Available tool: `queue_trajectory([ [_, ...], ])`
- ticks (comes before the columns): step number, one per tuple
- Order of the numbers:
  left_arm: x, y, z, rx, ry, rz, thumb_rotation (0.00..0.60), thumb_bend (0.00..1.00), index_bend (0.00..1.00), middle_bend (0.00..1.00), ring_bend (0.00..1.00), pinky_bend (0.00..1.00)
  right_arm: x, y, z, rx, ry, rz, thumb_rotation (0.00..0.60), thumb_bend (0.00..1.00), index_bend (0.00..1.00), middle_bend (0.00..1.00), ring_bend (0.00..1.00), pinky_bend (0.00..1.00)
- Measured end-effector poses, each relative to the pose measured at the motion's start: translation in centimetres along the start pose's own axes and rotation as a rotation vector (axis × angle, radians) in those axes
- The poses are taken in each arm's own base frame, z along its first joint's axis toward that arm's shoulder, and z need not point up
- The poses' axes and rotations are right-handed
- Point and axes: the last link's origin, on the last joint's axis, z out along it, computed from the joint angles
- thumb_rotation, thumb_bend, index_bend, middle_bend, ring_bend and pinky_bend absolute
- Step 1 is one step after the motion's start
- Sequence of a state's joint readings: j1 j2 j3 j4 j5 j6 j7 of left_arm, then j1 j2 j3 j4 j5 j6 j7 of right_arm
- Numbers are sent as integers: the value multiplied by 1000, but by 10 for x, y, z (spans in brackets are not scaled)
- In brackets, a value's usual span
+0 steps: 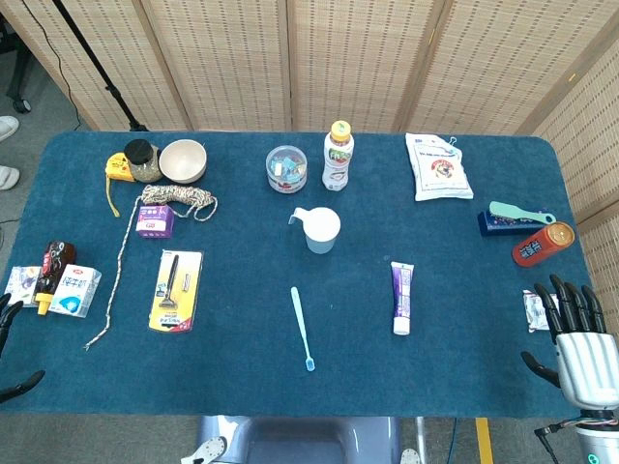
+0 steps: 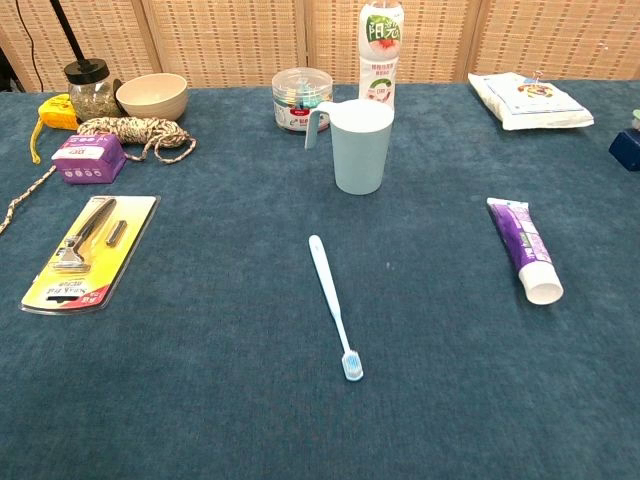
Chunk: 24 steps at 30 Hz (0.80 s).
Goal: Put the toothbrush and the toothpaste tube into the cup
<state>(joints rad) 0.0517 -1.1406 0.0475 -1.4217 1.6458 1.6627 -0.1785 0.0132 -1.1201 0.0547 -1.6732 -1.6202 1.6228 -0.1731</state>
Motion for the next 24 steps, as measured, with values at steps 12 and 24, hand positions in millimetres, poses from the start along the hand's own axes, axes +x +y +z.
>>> queue_trajectory([
  [12, -2, 2, 1, -13, -5, 4, 600, 0, 0, 0, 0, 0, 0, -1, 0, 8, -10, 16, 600, 0, 0, 0, 0, 0],
  [24, -6, 12, 11, -92, -1, 2, 600, 1, 0, 0, 0, 0, 6, 4, -1, 0, 4, 45, 600, 0, 0, 0, 0, 0],
])
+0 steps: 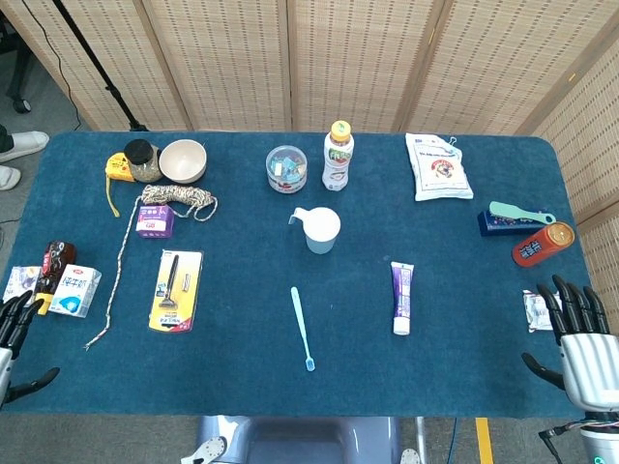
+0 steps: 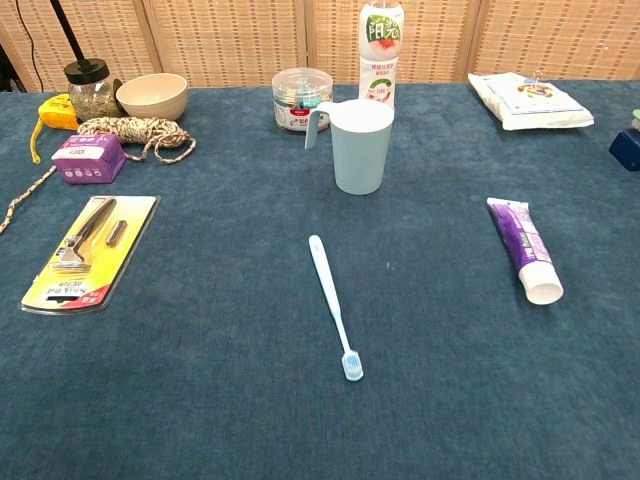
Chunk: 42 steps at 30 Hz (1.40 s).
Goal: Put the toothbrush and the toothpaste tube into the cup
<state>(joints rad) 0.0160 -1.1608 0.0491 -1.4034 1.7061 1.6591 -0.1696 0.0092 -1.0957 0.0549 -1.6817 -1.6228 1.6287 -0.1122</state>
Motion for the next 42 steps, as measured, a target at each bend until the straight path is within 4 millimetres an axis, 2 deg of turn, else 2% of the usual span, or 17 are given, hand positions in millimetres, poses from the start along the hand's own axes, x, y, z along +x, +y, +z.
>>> queue_trajectory([
  [9, 0, 23, 41, -193, -16, 24, 600, 54, 0, 0, 0, 0, 0, -1, 0, 2, -3, 5, 600, 0, 0, 0, 0, 0],
  [14, -2, 47, 69, -328, -55, 68, 600, 115, 4, 0, 0, 0, -2, -1, 2, 0, -13, 1, 600, 0, 0, 0, 0, 0],
  [18, -9, 71, 88, -412, -90, 116, 600, 196, 66, 0, 0, 0, -3, 0, 3, -7, -12, 1, 600, 0, 0, 0, 0, 0],
  [21, -15, 89, 102, -467, -108, 155, 600, 215, 127, 0, 0, 0, -4, 1, 5, -14, -15, 1, 600, 0, 0, 0, 0, 0],
  [27, -31, 127, 128, -581, -103, 258, 600, 245, 211, 0, 0, 0, -5, 4, 7, -27, -19, 0, 600, 0, 0, 0, 0, 0],
  [34, -53, 177, 152, -704, -90, 355, 600, 279, 238, 0, 0, 0, -7, 7, 10, -45, -25, 3, 600, 0, 0, 0, 0, 0],
  [42, -86, 227, 165, -820, -127, 445, 600, 314, 249, 0, 0, 0, -11, 11, 16, -68, -36, 1, 600, 0, 0, 0, 0, 0],
])
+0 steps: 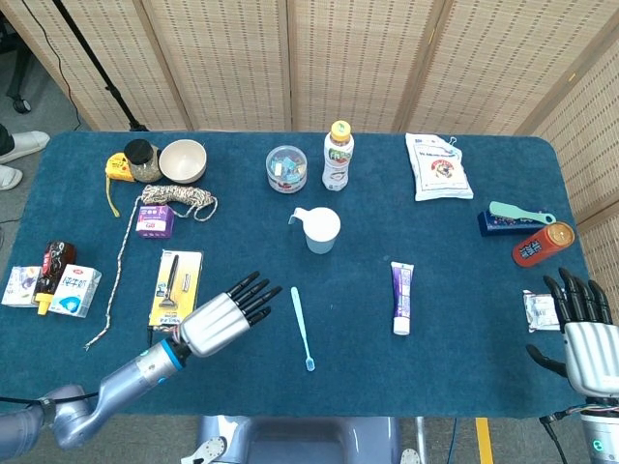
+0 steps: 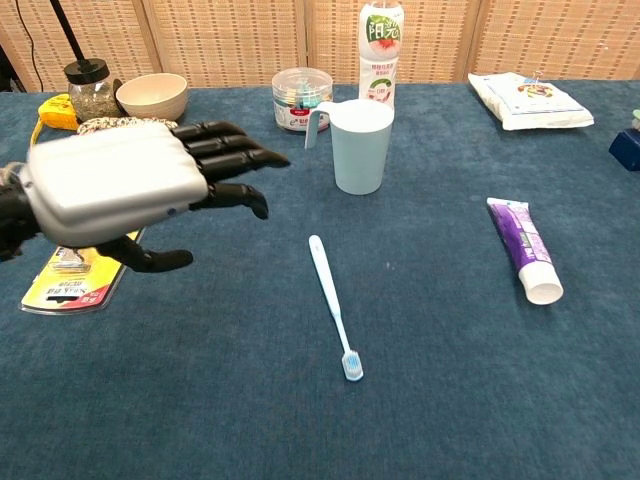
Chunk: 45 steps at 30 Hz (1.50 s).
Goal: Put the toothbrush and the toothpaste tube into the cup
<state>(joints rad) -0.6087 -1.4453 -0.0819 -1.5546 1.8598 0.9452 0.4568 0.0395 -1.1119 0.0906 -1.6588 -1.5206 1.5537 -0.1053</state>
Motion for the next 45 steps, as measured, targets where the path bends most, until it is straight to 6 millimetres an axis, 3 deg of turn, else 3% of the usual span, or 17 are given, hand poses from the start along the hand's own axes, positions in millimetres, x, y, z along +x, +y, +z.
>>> queue_trajectory([
  [8, -7, 37, 47, -105, -44, 116, 600, 328, 261, 0, 0, 0, -2, 7, 6, -28, -9, 7, 600, 0, 0, 0, 0, 0],
  [17, -16, 55, 80, -132, -71, 149, 600, 348, 269, 0, 0, 0, 0, 14, 9, -52, -15, 20, 600, 0, 0, 0, 0, 0],
  [25, -20, 64, 94, -141, -84, 164, 600, 358, 278, 0, 0, 0, 0, 16, 10, -57, -17, 26, 600, 0, 0, 0, 0, 0],
  [31, -24, 67, 97, -137, -90, 168, 600, 381, 325, 0, 0, 0, 0, 17, 10, -56, -20, 31, 600, 0, 0, 0, 0, 0],
  [45, -28, 73, 102, -130, -84, 176, 600, 400, 326, 0, 0, 0, 0, 16, 10, -54, -22, 33, 600, 0, 0, 0, 0, 0],
])
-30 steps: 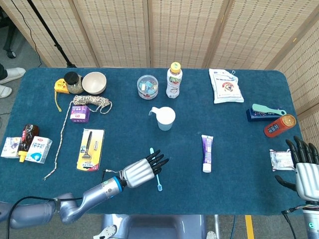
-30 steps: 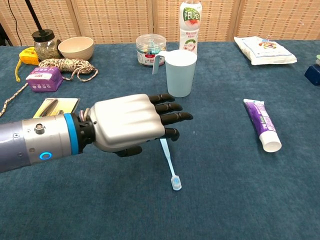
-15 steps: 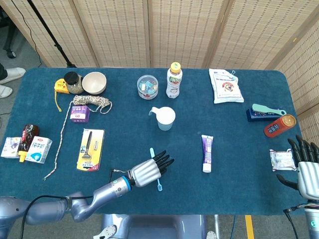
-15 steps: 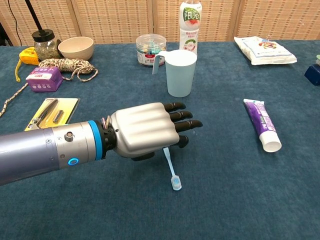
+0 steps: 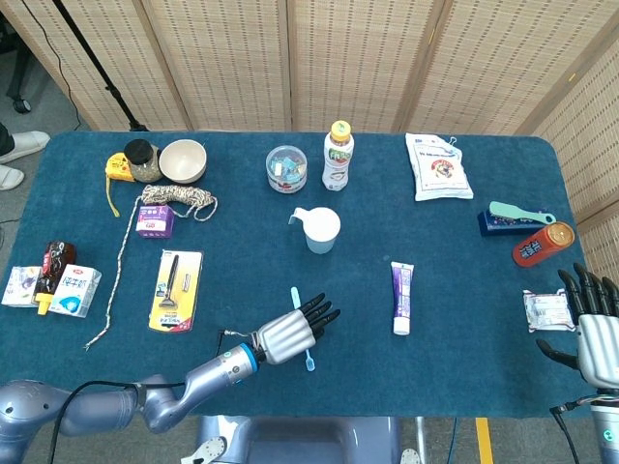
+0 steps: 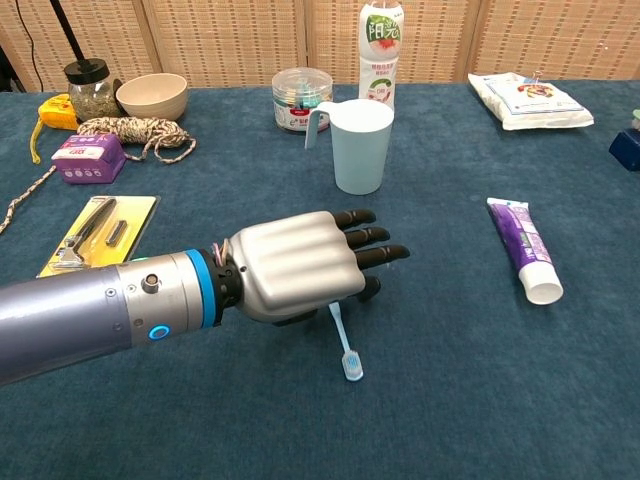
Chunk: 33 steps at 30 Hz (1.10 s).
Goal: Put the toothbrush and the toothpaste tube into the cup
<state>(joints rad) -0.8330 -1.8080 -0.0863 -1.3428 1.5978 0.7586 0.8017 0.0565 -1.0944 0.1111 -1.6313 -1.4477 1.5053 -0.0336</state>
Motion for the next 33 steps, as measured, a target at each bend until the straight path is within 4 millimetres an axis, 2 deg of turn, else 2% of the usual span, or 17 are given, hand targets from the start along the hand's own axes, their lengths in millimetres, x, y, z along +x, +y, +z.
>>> queue_trajectory([
  [23, -6, 9, 13, 30, 45, 9, 600, 404, 343, 0, 0, 0, 1, 0, 0, 4, -1, 9, 600, 0, 0, 0, 0, 0],
  [29, -11, 11, 17, 40, 53, 13, 600, 405, 404, 0, 0, 0, 1, 0, 0, 6, -1, 9, 600, 0, 0, 0, 0, 0],
  [33, -13, 14, 19, 44, 62, 13, 600, 405, 480, 0, 0, 0, 1, 0, 0, 7, 0, 10, 600, 0, 0, 0, 0, 0],
])
